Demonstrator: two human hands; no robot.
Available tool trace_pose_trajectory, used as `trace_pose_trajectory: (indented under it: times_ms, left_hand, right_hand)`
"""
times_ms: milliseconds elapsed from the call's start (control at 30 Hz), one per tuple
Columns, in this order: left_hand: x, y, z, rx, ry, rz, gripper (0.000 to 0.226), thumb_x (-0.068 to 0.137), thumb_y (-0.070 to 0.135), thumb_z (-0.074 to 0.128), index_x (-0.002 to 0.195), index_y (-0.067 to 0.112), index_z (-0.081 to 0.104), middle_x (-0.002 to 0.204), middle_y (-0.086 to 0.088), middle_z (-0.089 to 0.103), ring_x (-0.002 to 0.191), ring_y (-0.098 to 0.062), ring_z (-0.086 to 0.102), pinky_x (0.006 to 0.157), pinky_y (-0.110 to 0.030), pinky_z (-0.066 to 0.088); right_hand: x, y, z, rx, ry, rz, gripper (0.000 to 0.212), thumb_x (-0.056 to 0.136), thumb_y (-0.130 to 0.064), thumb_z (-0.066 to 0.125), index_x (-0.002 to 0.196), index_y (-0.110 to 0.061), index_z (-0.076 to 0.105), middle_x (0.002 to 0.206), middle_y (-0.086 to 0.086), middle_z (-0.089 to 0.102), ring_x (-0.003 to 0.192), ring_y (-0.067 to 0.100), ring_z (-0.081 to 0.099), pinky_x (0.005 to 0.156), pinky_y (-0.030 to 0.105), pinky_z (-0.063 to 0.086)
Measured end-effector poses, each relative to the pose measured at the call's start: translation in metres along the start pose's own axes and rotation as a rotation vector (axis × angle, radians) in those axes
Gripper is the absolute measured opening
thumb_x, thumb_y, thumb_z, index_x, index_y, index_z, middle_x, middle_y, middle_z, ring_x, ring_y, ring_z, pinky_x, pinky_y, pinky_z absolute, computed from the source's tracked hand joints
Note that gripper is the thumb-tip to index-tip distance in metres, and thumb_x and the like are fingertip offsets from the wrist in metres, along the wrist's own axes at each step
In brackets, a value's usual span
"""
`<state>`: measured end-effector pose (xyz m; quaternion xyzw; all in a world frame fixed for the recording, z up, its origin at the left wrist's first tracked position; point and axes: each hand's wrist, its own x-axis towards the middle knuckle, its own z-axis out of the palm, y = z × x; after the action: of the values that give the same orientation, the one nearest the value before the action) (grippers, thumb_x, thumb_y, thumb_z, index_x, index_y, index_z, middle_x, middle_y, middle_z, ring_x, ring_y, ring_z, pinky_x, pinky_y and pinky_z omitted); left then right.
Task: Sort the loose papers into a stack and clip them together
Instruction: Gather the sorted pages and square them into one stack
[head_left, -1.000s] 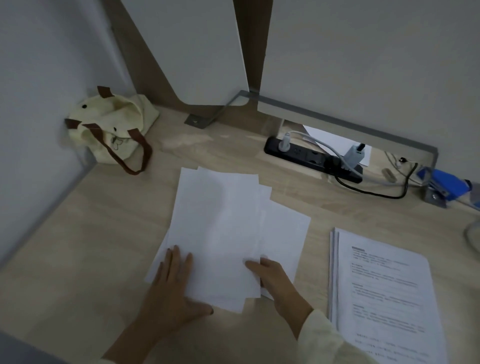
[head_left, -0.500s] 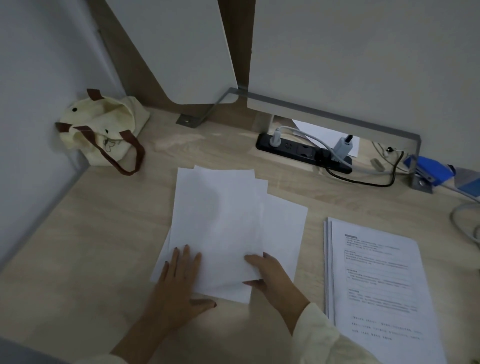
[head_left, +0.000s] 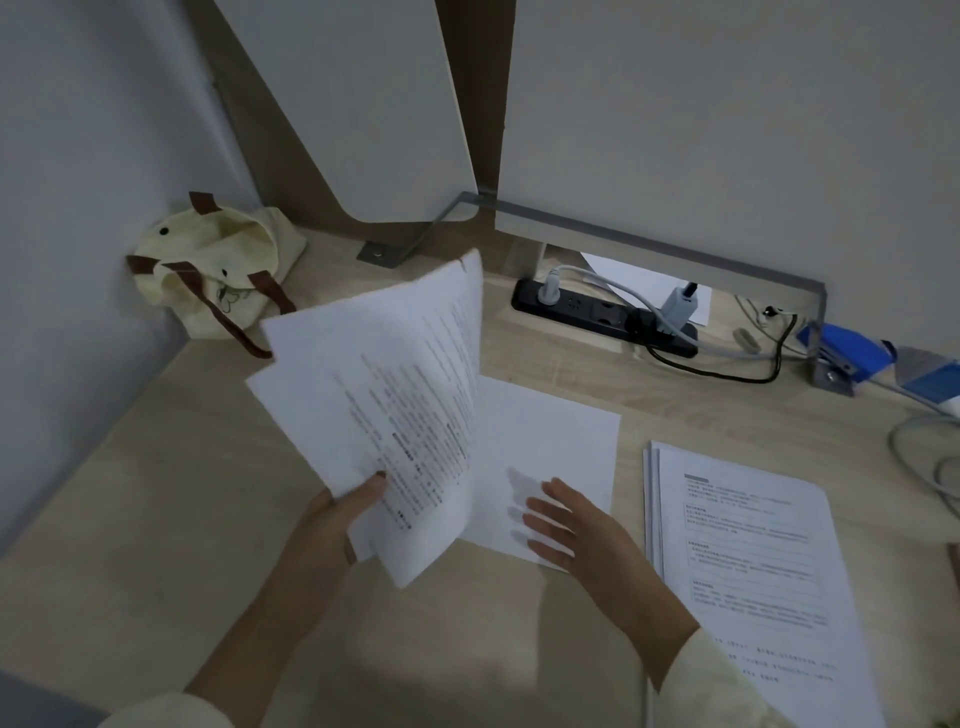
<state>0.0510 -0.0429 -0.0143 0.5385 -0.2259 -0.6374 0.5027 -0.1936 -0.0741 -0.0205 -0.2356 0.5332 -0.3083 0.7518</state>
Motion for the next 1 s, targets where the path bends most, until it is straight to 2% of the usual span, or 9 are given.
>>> trace_pose_trajectory:
  times_ms: [67,133,333,467,567,700,800,900,1000]
  left_hand:
    - [0.0,0.005,-0.001,-0.179,-0.061,-0.019,0.041,0.074,0.018,0.061,0.115,0.014,0.062,0.108,-0.006,0.071,0.097,-0.022,0.068,0.074,-0.035,0.059]
    - [0.0,0.003,-0.003,-0.246,-0.101,-0.063,0.049,0.065,0.021,0.074,0.112,0.013,0.064,0.106,-0.009,0.072,0.093,-0.023,0.07,0.068,-0.035,0.059]
    - [-0.006,-0.032,-0.025,0.022,0.057,-0.245,0.023,0.082,0.006,0.06,0.104,0.009,0.063,0.079,-0.002,0.076,0.077,-0.024,0.07,0.059,-0.034,0.056]
    - [-0.016,-0.045,-0.044,0.201,0.045,-0.372,0.055,0.056,0.021,0.073,0.109,0.016,0.062,0.093,0.001,0.076,0.093,-0.024,0.067,0.069,-0.034,0.053]
    - [-0.021,-0.047,-0.051,0.29,0.038,-0.395,0.06,0.053,0.026,0.072,0.112,0.02,0.062,0.106,0.003,0.071,0.103,-0.022,0.064,0.076,-0.034,0.051]
    - [-0.022,-0.04,-0.059,0.41,-0.018,-0.401,0.053,0.058,0.024,0.065,0.111,0.015,0.063,0.109,-0.003,0.07,0.102,-0.023,0.064,0.086,-0.038,0.051]
    - [-0.021,-0.028,-0.06,0.488,-0.006,-0.368,0.053,0.055,0.028,0.068,0.106,0.015,0.066,0.102,-0.004,0.071,0.096,-0.024,0.065,0.082,-0.038,0.052]
    - [-0.018,-0.022,-0.057,0.285,0.076,-0.201,0.037,0.067,0.038,0.07,0.098,0.018,0.069,0.092,0.002,0.076,0.085,-0.017,0.071,0.073,-0.035,0.051]
    - [-0.016,-0.024,-0.048,0.016,0.175,-0.116,0.022,0.093,0.031,0.042,0.099,0.028,0.063,0.084,0.015,0.075,0.079,-0.004,0.07,0.076,-0.03,0.047]
  right_hand:
    - [-0.004,0.003,-0.003,0.03,-0.009,0.011,0.078,0.052,-0.053,0.08,0.118,-0.018,0.058,0.117,0.004,0.064,0.101,0.018,0.068,0.088,0.035,0.054]
    - [-0.006,0.005,-0.002,0.106,-0.063,-0.018,0.089,0.037,-0.055,0.085,0.115,-0.021,0.059,0.117,0.004,0.066,0.103,0.02,0.067,0.088,0.037,0.054]
    - [-0.002,0.008,-0.002,0.149,-0.02,-0.073,0.044,0.087,-0.029,0.057,0.127,-0.01,0.051,0.116,0.012,0.067,0.104,0.027,0.066,0.085,0.034,0.056]
    - [0.002,0.018,-0.009,0.054,0.178,-0.068,0.038,0.085,-0.02,0.062,0.119,-0.008,0.048,0.098,0.013,0.067,0.086,0.025,0.071,0.074,0.03,0.057]
    - [0.0,0.024,-0.015,-0.021,0.284,-0.096,0.032,0.086,-0.018,0.061,0.114,-0.005,0.051,0.102,0.02,0.065,0.078,0.024,0.069,0.059,0.024,0.056]
    - [-0.003,0.021,-0.03,-0.064,0.365,-0.146,0.038,0.087,-0.02,0.059,0.124,-0.015,0.049,0.114,0.011,0.057,0.094,0.023,0.06,0.069,0.031,0.053]
    - [-0.006,0.017,-0.036,-0.29,0.355,-0.148,0.025,0.088,-0.018,0.058,0.112,-0.023,0.06,0.111,0.01,0.063,0.098,0.026,0.061,0.083,0.044,0.053]
    - [-0.009,0.02,-0.038,-0.354,0.365,-0.133,0.026,0.089,-0.012,0.054,0.112,-0.023,0.059,0.104,0.011,0.065,0.095,0.028,0.062,0.078,0.038,0.05]
    - [-0.014,0.032,-0.031,-0.251,0.344,-0.093,0.037,0.09,-0.007,0.052,0.124,-0.019,0.046,0.093,0.0,0.064,0.085,0.019,0.061,0.066,0.028,0.049]
